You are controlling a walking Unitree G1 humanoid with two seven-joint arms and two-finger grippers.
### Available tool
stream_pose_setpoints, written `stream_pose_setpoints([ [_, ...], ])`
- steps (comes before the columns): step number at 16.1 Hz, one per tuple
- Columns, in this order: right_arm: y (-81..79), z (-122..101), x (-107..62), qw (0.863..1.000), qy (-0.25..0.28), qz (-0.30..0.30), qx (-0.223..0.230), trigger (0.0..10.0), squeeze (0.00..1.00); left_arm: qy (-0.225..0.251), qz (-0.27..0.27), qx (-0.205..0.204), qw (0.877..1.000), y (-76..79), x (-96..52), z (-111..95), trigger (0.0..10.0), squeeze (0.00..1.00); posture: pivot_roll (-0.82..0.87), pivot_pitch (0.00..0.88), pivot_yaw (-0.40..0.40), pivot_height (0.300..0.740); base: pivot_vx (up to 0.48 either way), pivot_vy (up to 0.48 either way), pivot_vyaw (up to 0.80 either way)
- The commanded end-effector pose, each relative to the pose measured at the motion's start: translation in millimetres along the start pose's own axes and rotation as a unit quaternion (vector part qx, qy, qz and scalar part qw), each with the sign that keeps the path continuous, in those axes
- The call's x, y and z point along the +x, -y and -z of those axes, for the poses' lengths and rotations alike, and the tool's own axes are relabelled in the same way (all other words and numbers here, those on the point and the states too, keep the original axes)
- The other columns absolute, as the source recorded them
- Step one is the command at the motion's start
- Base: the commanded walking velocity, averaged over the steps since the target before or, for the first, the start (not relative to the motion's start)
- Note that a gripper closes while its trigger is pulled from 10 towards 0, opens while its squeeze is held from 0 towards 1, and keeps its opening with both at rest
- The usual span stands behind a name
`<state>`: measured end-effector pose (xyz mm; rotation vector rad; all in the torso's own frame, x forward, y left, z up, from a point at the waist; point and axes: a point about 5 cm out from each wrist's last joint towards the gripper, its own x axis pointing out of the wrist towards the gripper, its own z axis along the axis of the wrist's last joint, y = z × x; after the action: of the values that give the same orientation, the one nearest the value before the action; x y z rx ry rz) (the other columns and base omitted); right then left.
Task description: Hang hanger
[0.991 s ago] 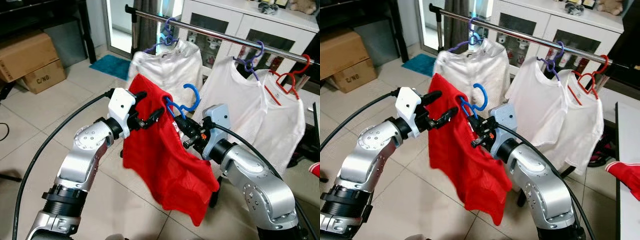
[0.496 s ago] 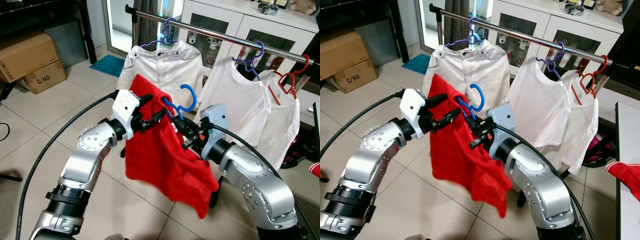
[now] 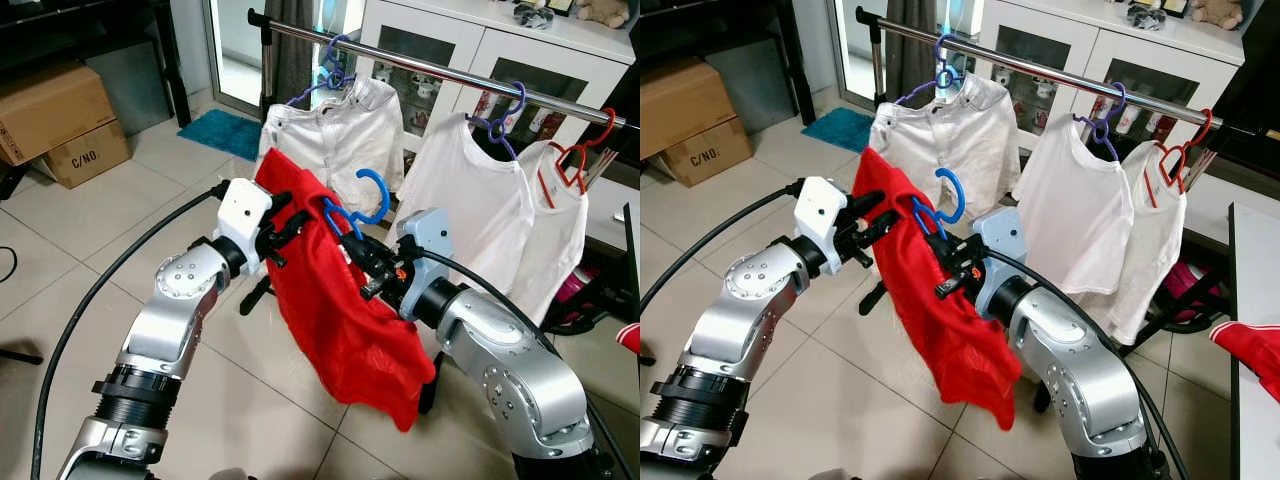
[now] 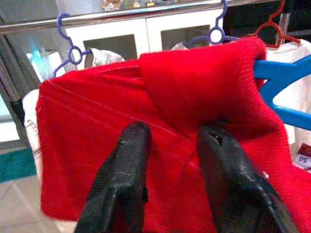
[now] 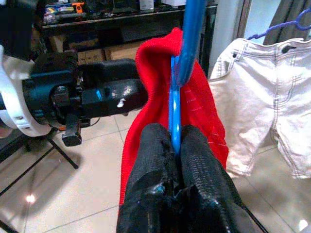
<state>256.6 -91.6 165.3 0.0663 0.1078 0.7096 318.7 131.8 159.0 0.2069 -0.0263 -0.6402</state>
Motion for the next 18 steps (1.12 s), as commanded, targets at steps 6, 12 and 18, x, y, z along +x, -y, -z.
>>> stream_pose_setpoints([
  [6,-5.8,-10.5,-1.9,1.0,0.025,-0.012,-0.008,0.0,0.0,0.039,0.081,-0.015,0.996,19.8,-2.0,-10.5,1.6,0.0,-0.05,0.0,-0.081,0.74,0.0,0.0,0.0],
  [12,1.6,-9.2,-0.6,1.0,0.018,-0.011,-0.006,0.0,0.0,0.054,0.088,0.006,0.995,29.9,-21.3,-13.8,10.0,1.0,-0.04,0.0,-0.093,0.74,0.0,0.0,0.0],
  [18,0.3,-7.6,-1.8,1.0,0.021,-0.018,-0.009,0.0,0.0,0.035,0.018,0.048,0.998,19.5,-9.8,-11.1,10.0,1.0,-0.05,0.0,-0.092,0.74,0.0,0.0,0.0],
])
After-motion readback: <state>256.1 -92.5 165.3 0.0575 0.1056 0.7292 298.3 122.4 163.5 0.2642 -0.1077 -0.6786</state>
